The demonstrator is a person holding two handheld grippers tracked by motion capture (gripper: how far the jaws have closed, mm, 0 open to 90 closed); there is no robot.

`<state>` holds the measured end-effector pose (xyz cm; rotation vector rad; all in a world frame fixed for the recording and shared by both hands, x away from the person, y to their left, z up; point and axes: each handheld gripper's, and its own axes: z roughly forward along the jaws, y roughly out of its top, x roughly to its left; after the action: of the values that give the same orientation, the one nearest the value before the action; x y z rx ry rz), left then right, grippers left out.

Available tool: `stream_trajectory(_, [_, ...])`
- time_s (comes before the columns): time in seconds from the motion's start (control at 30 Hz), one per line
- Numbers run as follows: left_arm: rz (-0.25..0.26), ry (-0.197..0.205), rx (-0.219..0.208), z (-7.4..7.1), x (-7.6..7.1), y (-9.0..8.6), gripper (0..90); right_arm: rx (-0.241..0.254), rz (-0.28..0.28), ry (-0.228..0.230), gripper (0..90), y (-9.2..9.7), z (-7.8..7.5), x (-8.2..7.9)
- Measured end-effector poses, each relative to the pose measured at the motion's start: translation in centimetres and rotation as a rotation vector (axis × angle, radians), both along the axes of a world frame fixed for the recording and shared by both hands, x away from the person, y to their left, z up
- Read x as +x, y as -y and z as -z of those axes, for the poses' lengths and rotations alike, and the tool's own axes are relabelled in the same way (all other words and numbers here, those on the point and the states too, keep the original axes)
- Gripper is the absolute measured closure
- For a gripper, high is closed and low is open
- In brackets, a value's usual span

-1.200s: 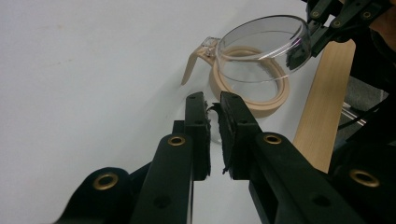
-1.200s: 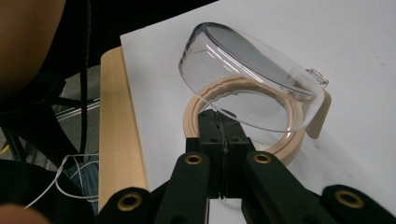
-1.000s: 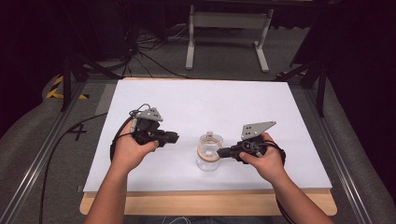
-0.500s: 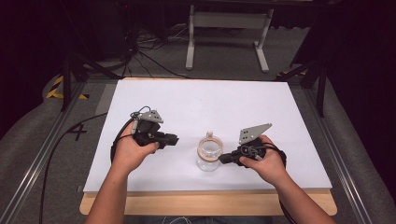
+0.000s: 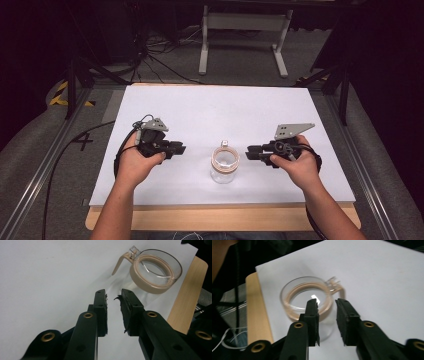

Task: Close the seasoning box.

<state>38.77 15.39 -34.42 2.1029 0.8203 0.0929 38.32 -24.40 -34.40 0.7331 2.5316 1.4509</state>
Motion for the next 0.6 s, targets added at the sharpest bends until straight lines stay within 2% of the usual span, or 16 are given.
stream_trajectory(0.13, [-0.031, 0.002, -0.007, 0.4, 0.1, -0.8, 73.5, 0.022, 0.091, 0.018, 60.2, 1.8, -0.2, 1.0])
stream_trajectory(0.2, [-0.065, -0.003, -0.012, 0.8, 0.3, -1.2, 72.4, 0.011, 0.144, 0.032, 57.9, 2.9, -0.1, 1.6])
stream_trajectory(0.27, [-0.076, 0.001, 0.012, 1.2, 0.7, -1.6, 72.1, 0.001, 0.189, 0.03, 54.0, 4.0, 0.3, 2.2])
stream_trajectory(0.33, [-0.098, -0.005, 0.009, 1.7, 0.9, -1.7, 70.9, -0.003, 0.236, 0.029, 50.6, 5.2, 0.8, 2.8])
stream_trajectory(0.43, [-0.112, -0.011, 0.014, 2.6, 1.6, -2.0, 69.8, -0.021, 0.299, 0.017, 47.1, 6.6, 1.7, 3.6])
stream_trajectory(0.5, [-0.126, -0.016, 0.004, 3.0, 1.8, -2.1, 69.4, -0.035, 0.335, -0.007, 46.4, 7.6, 2.7, 4.2])
stream_trajectory(0.6, [-0.141, -0.032, 0.014, 3.6, 2.2, -2.4, 68.7, -0.065, 0.382, -0.034, 45.2, 8.6, 3.9, 4.9])
